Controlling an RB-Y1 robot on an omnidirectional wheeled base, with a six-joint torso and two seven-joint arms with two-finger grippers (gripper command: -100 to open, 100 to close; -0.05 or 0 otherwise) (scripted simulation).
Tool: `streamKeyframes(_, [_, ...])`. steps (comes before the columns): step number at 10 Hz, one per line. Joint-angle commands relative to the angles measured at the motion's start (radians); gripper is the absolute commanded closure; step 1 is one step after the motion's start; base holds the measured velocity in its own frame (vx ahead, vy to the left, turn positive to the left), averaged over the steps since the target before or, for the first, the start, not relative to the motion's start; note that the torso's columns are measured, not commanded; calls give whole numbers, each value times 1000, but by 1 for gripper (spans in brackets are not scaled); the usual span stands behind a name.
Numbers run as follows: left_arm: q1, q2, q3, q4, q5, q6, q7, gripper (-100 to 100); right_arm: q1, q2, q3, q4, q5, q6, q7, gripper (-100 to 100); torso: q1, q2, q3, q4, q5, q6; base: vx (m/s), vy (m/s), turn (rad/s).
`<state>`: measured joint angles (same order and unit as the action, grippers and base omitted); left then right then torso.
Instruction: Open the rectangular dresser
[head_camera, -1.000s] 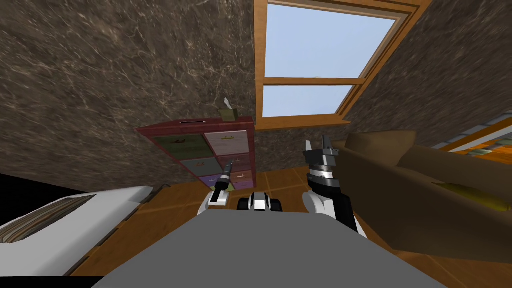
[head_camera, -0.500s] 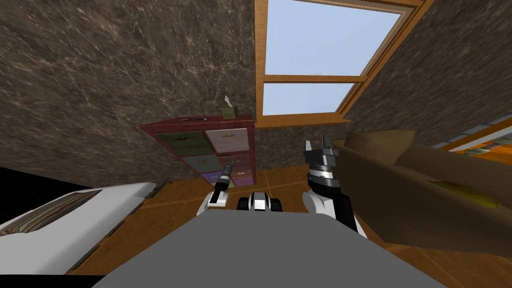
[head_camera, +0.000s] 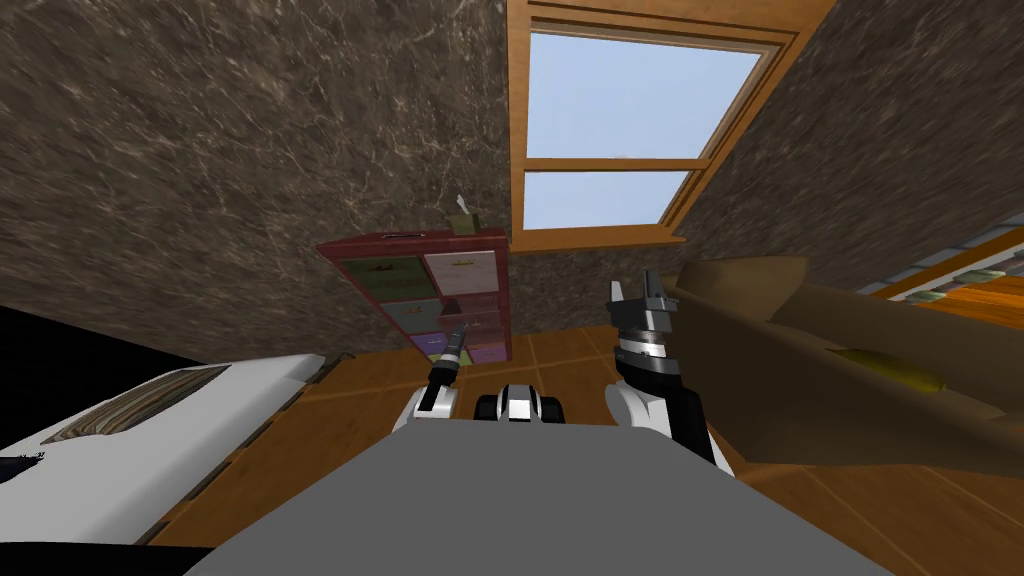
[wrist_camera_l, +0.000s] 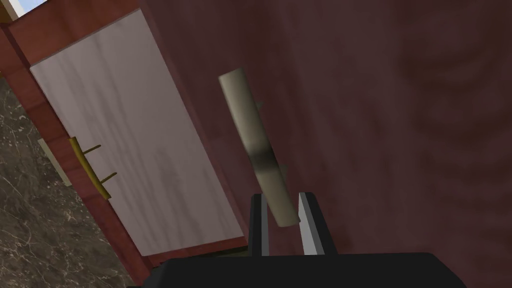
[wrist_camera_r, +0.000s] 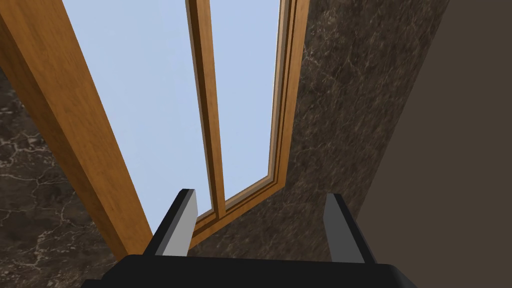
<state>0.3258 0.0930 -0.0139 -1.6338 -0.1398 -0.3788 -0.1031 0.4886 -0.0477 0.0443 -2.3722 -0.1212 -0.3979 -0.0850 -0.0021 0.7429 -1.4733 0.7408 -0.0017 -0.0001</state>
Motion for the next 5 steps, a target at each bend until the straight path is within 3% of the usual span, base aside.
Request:
streamKeyframes(1, [11,9,-3,-52,1,38,9,-100,0,0,0,0,0,0,0,0,0,1,0,1,0,0,-99,-19,-18])
streamKeyframes(5, [24,24,-5,-146,4,122,24,-100,1,0,0,0,0,0,0,0,3,-10,-6,-4,2,0,11,3,-16])
